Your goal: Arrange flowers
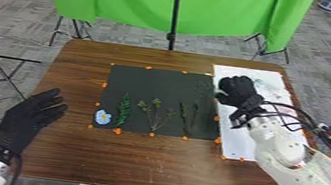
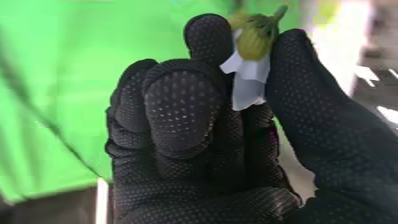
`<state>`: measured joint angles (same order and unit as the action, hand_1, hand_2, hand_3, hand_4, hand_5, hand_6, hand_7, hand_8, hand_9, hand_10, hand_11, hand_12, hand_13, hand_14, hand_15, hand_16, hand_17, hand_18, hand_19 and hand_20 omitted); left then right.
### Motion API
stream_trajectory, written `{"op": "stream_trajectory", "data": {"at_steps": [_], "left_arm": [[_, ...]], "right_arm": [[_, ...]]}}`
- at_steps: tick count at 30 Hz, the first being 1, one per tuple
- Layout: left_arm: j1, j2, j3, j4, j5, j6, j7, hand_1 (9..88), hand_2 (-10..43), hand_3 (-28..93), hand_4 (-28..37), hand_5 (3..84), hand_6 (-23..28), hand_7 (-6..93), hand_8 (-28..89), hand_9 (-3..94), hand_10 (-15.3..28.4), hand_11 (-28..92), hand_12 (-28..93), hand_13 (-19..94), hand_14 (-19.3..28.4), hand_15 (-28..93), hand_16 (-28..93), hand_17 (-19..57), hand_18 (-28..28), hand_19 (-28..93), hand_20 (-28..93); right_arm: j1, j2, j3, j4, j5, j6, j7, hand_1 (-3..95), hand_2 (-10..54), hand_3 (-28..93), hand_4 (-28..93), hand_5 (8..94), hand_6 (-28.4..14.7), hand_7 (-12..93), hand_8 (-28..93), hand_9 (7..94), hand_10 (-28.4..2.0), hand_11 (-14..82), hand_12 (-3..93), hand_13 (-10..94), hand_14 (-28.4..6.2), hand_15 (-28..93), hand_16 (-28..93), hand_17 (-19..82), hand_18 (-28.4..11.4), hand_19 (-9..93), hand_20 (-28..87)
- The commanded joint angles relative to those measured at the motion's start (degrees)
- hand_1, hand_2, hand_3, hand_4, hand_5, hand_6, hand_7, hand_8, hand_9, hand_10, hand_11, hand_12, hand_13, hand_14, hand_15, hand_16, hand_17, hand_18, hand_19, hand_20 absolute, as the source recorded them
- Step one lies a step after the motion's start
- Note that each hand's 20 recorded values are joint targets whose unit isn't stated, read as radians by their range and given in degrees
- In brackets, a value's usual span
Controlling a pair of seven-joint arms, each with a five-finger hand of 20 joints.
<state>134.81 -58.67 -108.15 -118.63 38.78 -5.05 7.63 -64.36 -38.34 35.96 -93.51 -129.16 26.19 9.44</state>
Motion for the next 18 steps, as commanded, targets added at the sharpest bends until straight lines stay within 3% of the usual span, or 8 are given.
{"op": "stream_trajectory", "data": {"at_steps": [1, 4, 9, 14, 18], "left_arm": [[-1.93, -0.13, 1.8, 1.22, 0.01, 0.18, -1.43, 24.5, 1.9, 69, -26.2, 36.6, 4.7, 18.4, -8, 31.1, 12.7, 23, 17, 25, 15.6, 36, 0, -8.7, 20.8, 49, 8], [-3.02, 0.17, 2.53, 1.65, -0.03, 0.25, -1.79, 24.4, 1.7, 70, -26.1, 36.7, 4.7, 18.5, -8, 31.1, 12.6, 23, 17, 25, 15.6, 36, 0, -8.7, 20.8, 49, 8], [-3.36, 0.76, 3.4, 1.82, 0.06, 0.22, -1.14, 24.3, 1.8, 70, -26.2, 36.6, 4.7, 18.4, -8, 31.1, 12.7, 23, 17, 25, 15.6, 36, 0, -8.7, 20.8, 49, 8], [-5.25, 1.46, 4.45, 2.82, 0.13, -0.3, -1.27, 24.3, 1.8, 70, -26.1, 36.7, 4.7, 18.5, -8, 31.4, 12.8, 23, 17, 25, 15.6, 36, 0, -8.7, 20.8, 49, 8], [-5.31, 2.04, 4.65, 2.7, 0.4, -0.62, -0.75, 24.3, 1.8, 70, -26.1, 36.8, 4.7, 18.4, -8, 31.5, 12.8, 24, 17, 25, 15.6, 36, 0, -8.7, 20.8, 49, 8]], "right_arm": [[24.26, -18.8, -13.38, 6.78, 1.24, 0.04, -4.88, 51.9, -9.5, 82, -28, 72.4, 3.4, 43, -6, 91.5, -2.5, 11.7, 43.3, 83, -1.5, 61, 24, 40, -14.8, 82, 33], [26.94, -23.4, -16.39, 10.52, 1.89, -1.63, -5.2, 51.5, -9.5, 82, -28, 72.4, 3.6, 43, -6, 91.6, -2.5, 11.6, 43.3, 83, -1.5, 61, 24, 40, -14.8, 82, 34], [29.8, -28.79, -20.52, 15.59, 1.04, -7.37, -6.57, 51.4, -9.5, 82, -28, 72.3, 3.6, 43, -6, 91.6, -2.6, 11.5, 43.4, 83, -1.5, 61, 25, 40, -14.7, 82, 34], [31.36, -33.25, -23.43, 21.05, 0.39, -12.45, -6.72, 51.6, -9.5, 81, -28, 72.0, 3.8, 43, -6, 91.4, -2.5, 11.2, 43.1, 83, -1.5, 62, 25, 40, -14.6, 82, 34], [32.37, -35.43, -26.15, 24.37, 0.25, -13.25, -6.61, 51.8, -9.5, 80, -28, 71.8, 3.9, 43, -6, 91.2, -2.4, 11.0, 42.9, 83, -1.5, 62, 24, 40, -14.6, 82, 34]]}}
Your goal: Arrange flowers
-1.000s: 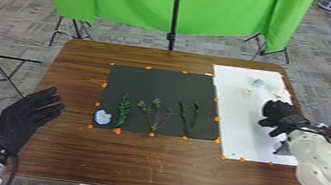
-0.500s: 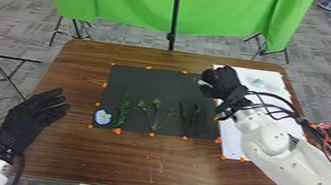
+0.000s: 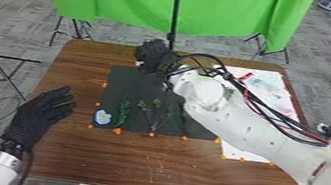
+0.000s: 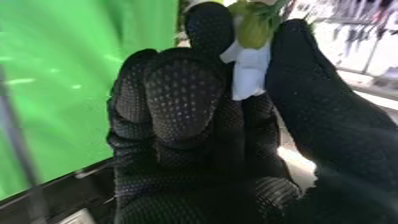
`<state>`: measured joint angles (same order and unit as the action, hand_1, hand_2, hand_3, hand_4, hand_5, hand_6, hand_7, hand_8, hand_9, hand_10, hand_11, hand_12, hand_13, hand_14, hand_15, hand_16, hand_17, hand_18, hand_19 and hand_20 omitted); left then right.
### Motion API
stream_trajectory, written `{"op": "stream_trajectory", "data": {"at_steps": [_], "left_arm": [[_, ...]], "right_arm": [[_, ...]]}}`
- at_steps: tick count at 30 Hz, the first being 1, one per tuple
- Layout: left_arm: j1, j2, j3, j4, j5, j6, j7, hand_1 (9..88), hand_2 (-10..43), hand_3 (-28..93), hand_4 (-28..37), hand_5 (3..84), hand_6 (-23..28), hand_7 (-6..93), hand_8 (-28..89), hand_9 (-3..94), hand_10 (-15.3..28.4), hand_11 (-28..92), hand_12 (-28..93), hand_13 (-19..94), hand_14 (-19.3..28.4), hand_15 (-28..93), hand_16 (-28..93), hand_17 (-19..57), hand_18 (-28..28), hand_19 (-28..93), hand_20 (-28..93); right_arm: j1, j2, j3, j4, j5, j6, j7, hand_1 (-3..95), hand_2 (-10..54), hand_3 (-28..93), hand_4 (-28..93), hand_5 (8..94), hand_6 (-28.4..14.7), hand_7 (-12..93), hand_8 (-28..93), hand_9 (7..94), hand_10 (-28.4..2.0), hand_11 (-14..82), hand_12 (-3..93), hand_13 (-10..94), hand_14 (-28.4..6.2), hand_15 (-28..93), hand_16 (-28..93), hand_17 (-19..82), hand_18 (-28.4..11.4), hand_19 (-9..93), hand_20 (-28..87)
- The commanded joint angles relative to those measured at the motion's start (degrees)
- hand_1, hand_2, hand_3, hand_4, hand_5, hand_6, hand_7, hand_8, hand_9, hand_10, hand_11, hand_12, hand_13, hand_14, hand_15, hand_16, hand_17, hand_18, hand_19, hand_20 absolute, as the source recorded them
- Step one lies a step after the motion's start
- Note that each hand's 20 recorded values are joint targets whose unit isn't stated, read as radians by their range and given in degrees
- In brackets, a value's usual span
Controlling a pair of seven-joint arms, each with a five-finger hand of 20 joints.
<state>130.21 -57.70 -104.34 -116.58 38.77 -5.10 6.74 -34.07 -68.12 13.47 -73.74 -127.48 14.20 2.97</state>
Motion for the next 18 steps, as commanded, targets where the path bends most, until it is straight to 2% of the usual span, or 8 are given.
{"op": "stream_trajectory", "data": {"at_steps": [1, 3, 6, 7, 9, 12, 15, 18], "left_arm": [[-0.54, 1.13, 0.78, 0.57, 0.36, -0.69, 0.07, 24.3, 1.8, 70, -26.1, 36.8, 4.7, 18.5, -8, 31.5, 12.8, 24, 17, 25, 15.6, 36, 0, -8.7, 20.8, 49, 8], [-1.13, 0.85, 0.73, 0.84, 0.77, -1.25, -0.3, 24.3, 1.8, 70, -26.1, 36.8, 4.7, 18.5, -8, 31.5, 12.8, 24, 17, 25, 15.6, 36, 0, -8.7, 20.8, 49, 8], [-1.43, 1.45, 1.26, 0.93, 0.7, -1.51, 0.09, 24.3, 1.7, 70, -26.2, 36.8, 4.7, 18.5, -8, 31.5, 12.8, 24, 17, 25, 15.6, 36, 0, -8.7, 20.8, 49, 8], [-0.34, 1.65, 1.11, 0.3, 0.74, -1.31, 0.62, 24.4, 1.7, 70, -26.2, 36.8, 4.7, 18.5, -8, 31.5, 12.8, 24, 17, 25, 15.6, 36, 0, -8.7, 20.8, 49, 8], [-0.49, 1.93, 1.29, 0.42, 0.61, -1.34, 0.67, 24.4, 1.7, 70, -26.2, 36.8, 4.7, 18.6, -8, 31.5, 12.9, 23, 17, 25, 15.6, 36, 0, -8.7, 20.8, 49, 8], [-0.91, 2.18, 1.53, 0.74, 0.59, -1.4, 0.71, 24.4, 1.8, 70, -26.2, 36.8, 4.8, 18.5, -8, 31.5, 12.9, 23, 17, 25, 15.6, 36, 0, -8.7, 20.8, 49, 8], [-2.16, 2.48, 1.99, 1.28, 0.61, -1.8, 0.07, 24.3, 1.7, 70, -26.2, 36.9, 4.8, 18.4, -8, 31.5, 12.9, 23, 17, 25, 15.6, 36, 0, -8.7, 20.8, 49, 8], [-1.7, 2.6, 1.92, 1.03, 0.58, -1.58, 0.26, 24.3, 1.7, 70, -26.2, 36.9, 4.8, 18.4, -8, 31.5, 12.9, 23, 17, 25, 15.6, 36, 0, -8.7, 20.8, 49, 8]], "right_arm": [[1.91, -6.34, -3.69, 5.49, -1.86, -1.72, -0.23, 51.8, -9.5, 80, -28, 71.8, 3.9, 43, -6, 91.2, -2.4, 11.0, 42.8, 83, -1.6, 62, 24, 40, -14.6, 82, 34], [2.2, -7.84, -4.22, 7.79, -2.32, -2.29, -0.26, 51.8, -9.5, 80, -28, 71.8, 3.9, 42, -6, 91.3, -2.4, 11.0, 42.7, 83, -1.5, 62, 24, 40, -14.7, 82, 34], [2.16, -10.26, -3.0, 12.59, -3.79, -3.71, -2.47, 51.8, -9.5, 80, -28, 71.8, 4.0, 42, -6, 91.2, -2.4, 11.1, 42.6, 83, -1.4, 62, 24, 40, -14.7, 82, 34], [2.47, -9.63, -4.38, 11.63, -2.98, -3.27, -1.61, 51.8, -9.5, 80, -28, 71.7, 4.1, 42, -6, 91.2, -2.4, 11.1, 42.6, 83, -1.4, 62, 24, 40, -14.7, 82, 34], [2.51, -9.54, -4.82, 11.42, -3.02, -3.69, -0.73, 51.7, -9.4, 80, -28, 71.2, 4.0, 42, -6, 90.9, -2.5, 11.1, 42.6, 83, -1.4, 62, 24, 40, -14.6, 82, 34], [4.41, -9.78, -9.5, 11.65, -3.43, 0.21, 3.98, 50.6, -8.5, 79, -28, 70.9, 4.0, 42, -6, 90.2, -2.7, 11.6, 42.2, 83, -1.6, 62, 24, 39, -14.7, 82, 34], [4.25, -10.35, -9.18, 12.38, -2.8, -0.88, 4.95, 49.2, -7.4, 77, -28, 70.6, 3.9, 43, -6, 88.7, -3.3, 15.7, 39.7, 82, -1.8, 63, 24, 39, -14.7, 81, 34], [3.7, -10.35, -8.54, 11.9, -3.39, -2.53, 5.03, 48.2, -6.5, 76, -28, 69.8, 3.6, 43, -6, 87.3, -3.7, 17.9, 38.2, 81, -1.9, 63, 24, 39, -14.7, 81, 34]]}}
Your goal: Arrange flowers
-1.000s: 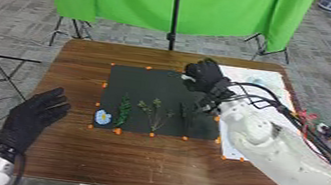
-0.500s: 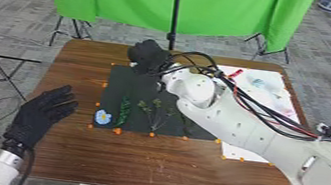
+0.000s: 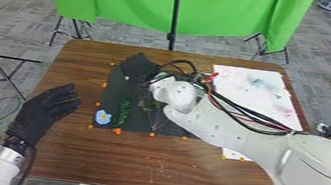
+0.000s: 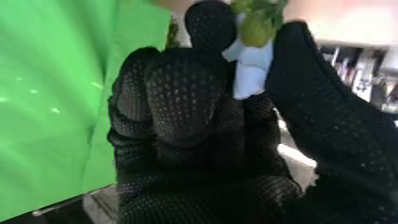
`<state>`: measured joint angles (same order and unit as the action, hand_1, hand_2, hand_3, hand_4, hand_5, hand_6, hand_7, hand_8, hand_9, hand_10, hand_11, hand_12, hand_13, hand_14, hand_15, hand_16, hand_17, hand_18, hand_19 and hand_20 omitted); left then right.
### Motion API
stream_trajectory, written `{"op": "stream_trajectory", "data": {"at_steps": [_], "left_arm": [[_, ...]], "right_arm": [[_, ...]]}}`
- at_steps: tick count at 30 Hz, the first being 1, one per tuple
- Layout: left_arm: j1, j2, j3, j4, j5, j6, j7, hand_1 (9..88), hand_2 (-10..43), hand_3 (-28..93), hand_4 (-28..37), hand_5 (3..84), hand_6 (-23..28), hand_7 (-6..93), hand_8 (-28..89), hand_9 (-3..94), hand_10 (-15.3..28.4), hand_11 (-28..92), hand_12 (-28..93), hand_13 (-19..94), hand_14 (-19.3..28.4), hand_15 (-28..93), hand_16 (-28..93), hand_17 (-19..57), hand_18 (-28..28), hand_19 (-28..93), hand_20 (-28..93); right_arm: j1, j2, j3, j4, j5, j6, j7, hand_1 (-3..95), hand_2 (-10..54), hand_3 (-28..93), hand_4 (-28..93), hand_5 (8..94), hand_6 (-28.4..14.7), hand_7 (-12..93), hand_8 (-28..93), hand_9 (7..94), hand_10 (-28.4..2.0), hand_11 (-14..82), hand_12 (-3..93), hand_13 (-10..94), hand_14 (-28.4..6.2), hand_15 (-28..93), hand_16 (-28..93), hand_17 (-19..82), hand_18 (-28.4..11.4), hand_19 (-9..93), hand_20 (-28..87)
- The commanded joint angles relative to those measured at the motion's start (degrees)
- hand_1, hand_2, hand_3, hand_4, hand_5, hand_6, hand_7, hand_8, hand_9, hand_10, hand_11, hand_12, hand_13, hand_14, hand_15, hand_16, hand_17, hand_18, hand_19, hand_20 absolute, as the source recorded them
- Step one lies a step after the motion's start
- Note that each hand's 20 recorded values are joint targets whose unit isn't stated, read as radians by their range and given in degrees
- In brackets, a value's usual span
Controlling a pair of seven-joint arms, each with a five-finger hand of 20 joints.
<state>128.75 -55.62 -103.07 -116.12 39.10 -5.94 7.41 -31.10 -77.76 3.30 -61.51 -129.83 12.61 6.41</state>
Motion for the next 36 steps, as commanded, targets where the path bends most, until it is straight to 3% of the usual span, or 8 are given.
{"op": "stream_trajectory", "data": {"at_steps": [1, 16, 26, 36], "left_arm": [[-0.23, 0.52, 0.64, 0.58, 0.22, -0.82, -0.41, 24.2, 1.7, 70, -26.2, 36.9, 4.8, 18.4, -8, 31.5, 12.9, 23, 17, 25, 15.6, 36, 0, -8.7, 20.8, 49, 8], [-0.44, 0.61, 0.73, 0.61, 0.35, -1.26, -0.55, 24.3, 1.7, 70, -26.1, 36.8, 4.7, 18.5, -8, 31.5, 12.8, 23, 17, 25, 15.6, 36, 0, -8.7, 20.8, 49, 8], [-0.48, 0.45, 0.73, 0.79, 0.38, -1.32, -0.38, 24.3, 1.7, 70, -26.2, 36.9, 4.8, 18.4, -8, 31.4, 12.8, 24, 17, 25, 15.6, 36, 0, -8.7, 20.8, 49, 8], [-0.25, 0.07, 0.58, 0.69, 0.36, -1.01, -0.3, 24.4, 1.8, 70, -26.2, 36.9, 4.7, 18.6, -8, 31.4, 12.8, 24, 17, 25, 15.6, 36, 0, -8.7, 20.8, 49, 8]], "right_arm": [[0.9, -0.63, 1.0, -0.64, -0.91, -0.63, 2.44, 47.4, -6.2, 75, -28, 69.4, 3.5, 43, -6, 86.6, -4.0, 19.0, 37.2, 81, -2.0, 63, 24, 38, -14.7, 81, 34], [-0.32, -0.28, 1.42, -2.46, -1.54, -1.86, 4.96, 37.6, -6.2, 76, -28, 59.4, 2.4, 37, -8, 72.5, -7.0, 30.5, 23.0, 75, -2.3, 66, 22, 34, -14.8, 79, 36], [-0.86, -0.52, 2.61, -1.79, -2.27, -4.48, 4.69, 36.1, -6.1, 77, -28, 58.9, 2.5, 36, -10, 71.3, -7.3, 30.7, 22.1, 74, -2.6, 67, 21, 34, -14.7, 78, 37], [-1.67, -0.46, 4.68, -2.96, -1.5, -3.3, 4.41, 33.0, -5.5, 80, -28, 58.9, 2.7, 35, -16, 70.3, -7.5, 30.8, 22.0, 73, -2.7, 67, 21, 33, -14.9, 78, 38]]}}
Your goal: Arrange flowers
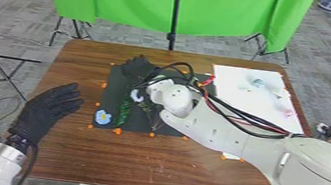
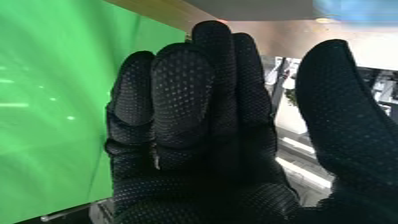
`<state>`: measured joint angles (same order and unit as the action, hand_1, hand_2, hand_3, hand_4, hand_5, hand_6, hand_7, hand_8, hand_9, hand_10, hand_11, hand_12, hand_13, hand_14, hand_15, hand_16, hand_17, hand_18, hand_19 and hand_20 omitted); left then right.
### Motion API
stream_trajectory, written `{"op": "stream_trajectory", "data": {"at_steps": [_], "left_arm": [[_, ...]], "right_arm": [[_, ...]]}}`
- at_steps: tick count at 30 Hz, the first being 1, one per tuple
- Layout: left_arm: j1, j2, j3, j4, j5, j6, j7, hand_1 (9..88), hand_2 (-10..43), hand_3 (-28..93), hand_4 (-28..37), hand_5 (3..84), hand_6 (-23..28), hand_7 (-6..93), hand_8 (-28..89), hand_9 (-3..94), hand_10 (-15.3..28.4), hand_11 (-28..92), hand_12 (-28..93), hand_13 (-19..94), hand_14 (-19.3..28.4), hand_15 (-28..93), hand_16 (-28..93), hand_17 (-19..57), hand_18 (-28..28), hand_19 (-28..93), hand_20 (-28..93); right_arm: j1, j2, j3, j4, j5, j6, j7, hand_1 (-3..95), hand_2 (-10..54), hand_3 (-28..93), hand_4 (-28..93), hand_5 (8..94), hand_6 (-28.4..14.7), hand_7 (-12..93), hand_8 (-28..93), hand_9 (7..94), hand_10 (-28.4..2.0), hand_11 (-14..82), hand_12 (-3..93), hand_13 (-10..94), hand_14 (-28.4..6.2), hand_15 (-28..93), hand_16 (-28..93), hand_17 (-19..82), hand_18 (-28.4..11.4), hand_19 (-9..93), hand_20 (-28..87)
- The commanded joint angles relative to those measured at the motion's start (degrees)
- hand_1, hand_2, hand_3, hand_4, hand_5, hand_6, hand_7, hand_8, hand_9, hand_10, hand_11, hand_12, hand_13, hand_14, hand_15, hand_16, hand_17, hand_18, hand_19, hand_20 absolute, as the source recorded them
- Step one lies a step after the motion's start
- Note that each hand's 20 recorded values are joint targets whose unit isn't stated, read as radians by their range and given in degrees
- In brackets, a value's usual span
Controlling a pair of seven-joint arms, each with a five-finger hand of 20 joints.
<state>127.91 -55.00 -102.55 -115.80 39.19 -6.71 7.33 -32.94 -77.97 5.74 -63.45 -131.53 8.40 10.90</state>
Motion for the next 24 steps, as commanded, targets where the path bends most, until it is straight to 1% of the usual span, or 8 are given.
{"op": "stream_trajectory", "data": {"at_steps": [1, 4, 6, 8, 10, 15, 19, 24], "left_arm": [[0.78, -0.59, 0.06, 0.33, 0.27, -0.03, 0.18, 24.4, 1.8, 70, -26.1, 36.9, 4.8, 18.5, -8, 31.4, 12.7, 23, 17, 25, 15.6, 36, 0, -8.7, 20.8, 49, 8], [1.22, -0.8, -0.13, 0.19, 0.26, 0.05, 0.32, 24.3, 1.8, 70, -26.1, 36.8, 4.7, 18.5, -8, 31.4, 12.7, 23, 17, 25, 15.6, 36, 0, -8.7, 20.8, 49, 8], [1.05, -0.95, -0.28, 0.26, 0.27, 0.12, 0.17, 24.4, 1.8, 69, -26.2, 36.8, 4.7, 18.5, -8, 31.4, 12.8, 23, 17, 25, 15.6, 36, 0, -8.7, 20.8, 49, 8], [1.61, -1.22, -0.53, -0.03, 0.29, 0.15, 0.2, 24.3, 1.8, 70, -26.1, 36.8, 4.7, 18.5, -8, 31.5, 12.7, 23, 17, 25, 15.6, 36, 0, -8.7, 20.8, 49, 8], [1.91, -1.48, -0.75, -0.08, 0.26, 0.17, 0.2, 24.3, 1.7, 70, -26.1, 36.8, 4.7, 18.6, -8, 31.5, 12.8, 23, 17, 25, 15.6, 36, 0, -8.7, 20.8, 49, 8], [4.25, -2.27, -1.54, -1.12, 0.22, 0.62, 0.79, 24.4, 1.8, 69, -26.2, 36.8, 4.7, 18.6, -8, 31.5, 12.7, 23, 17, 25, 15.6, 36, 0, -8.8, 20.8, 49, 8], [3.51, -2.41, -1.47, -0.67, 0.23, 0.58, 0.44, 24.4, 1.8, 70, -26.1, 36.9, 4.7, 18.7, -8, 31.5, 12.8, 24, 17, 25, 15.6, 36, 0, -8.8, 20.8, 49, 8], [2.18, -2.47, -1.14, -0.04, 0.28, 0.23, -0.1, 24.4, 1.8, 70, -26.1, 36.9, 4.7, 18.6, -8, 31.6, 12.8, 24, 17, 25, 15.6, 36, 0, -8.8, 20.8, 49, 8]], "right_arm": [[0.64, -0.13, 1.79, -1.36, 0.48, 1.49, 0.34, 31.8, -5.2, 80, -28, 59.1, 2.7, 34, -18, 70.2, -7.7, 30.8, 22.0, 73, -2.9, 67, 21, 33, -15.0, 78, 38], [0.92, 0.76, 2.56, -2.77, -0.45, 0.36, -0.21, 30.3, -4.9, 82, -28, 58.7, 2.2, 34, -19, 69.7, -8.2, 30.9, 22.1, 72, -3.4, 68, 21, 33, -15.3, 78, 38], [-0.08, 1.08, 6.46, -4.44, -1.43, -6.97, -1.52, 29.5, -5.1, 82, -28, 57.0, 1.9, 34, -19, 67.2, -8.6, 31.7, 22.3, 69, -3.9, 69, 21, 32, -15.5, 78, 38], [-1.54, 1.8, 10.42, -6.66, -2.04, -14.03, -3.55, 26.9, -5.7, 82, -28, 50.6, 0.5, 34, -19, 61.4, -9.0, 32.9, 22.8, 62, -5.3, 71, 21, 28, -16.0, 76, 38], [-2.63, 2.4, 13.87, -8.59, -2.55, -21.28, -5.68, 23.9, -6.6, 83, -28, 42.6, -1.9, 33, -18, 49.4, -9.8, 32.8, 22.3, 55, -6.8, 72, 19, 25, -17.2, 74, 38], [-5.17, 5.63, 17.05, -14.84, -2.31, -28.76, -7.5, 18.4, -8.5, 83, -28, 31.5, -4.9, 28, -15, 36.7, -11.7, 28.4, 22.1, 47, -8.2, 65, 15, 20, -19.0, 71, 39], [-5.35, 6.17, 17.08, -14.72, -2.31, -30.56, -8.49, 17.4, -9.2, 82, -28, 30.2, -5.0, 26, -14, 36.0, -12.4, 25.7, 22.2, 47, -8.4, 61, 15, 20, -19.3, 69, 38], [-5.25, 5.14, 16.09, -12.01, -2.18, -28.27, -7.76, 18.5, -9.5, 82, -28, 30.6, -5.1, 26, -13, 38.2, -12.9, 25.4, 22.3, 49, -7.8, 61, 16, 21, -19.0, 69, 38]]}}
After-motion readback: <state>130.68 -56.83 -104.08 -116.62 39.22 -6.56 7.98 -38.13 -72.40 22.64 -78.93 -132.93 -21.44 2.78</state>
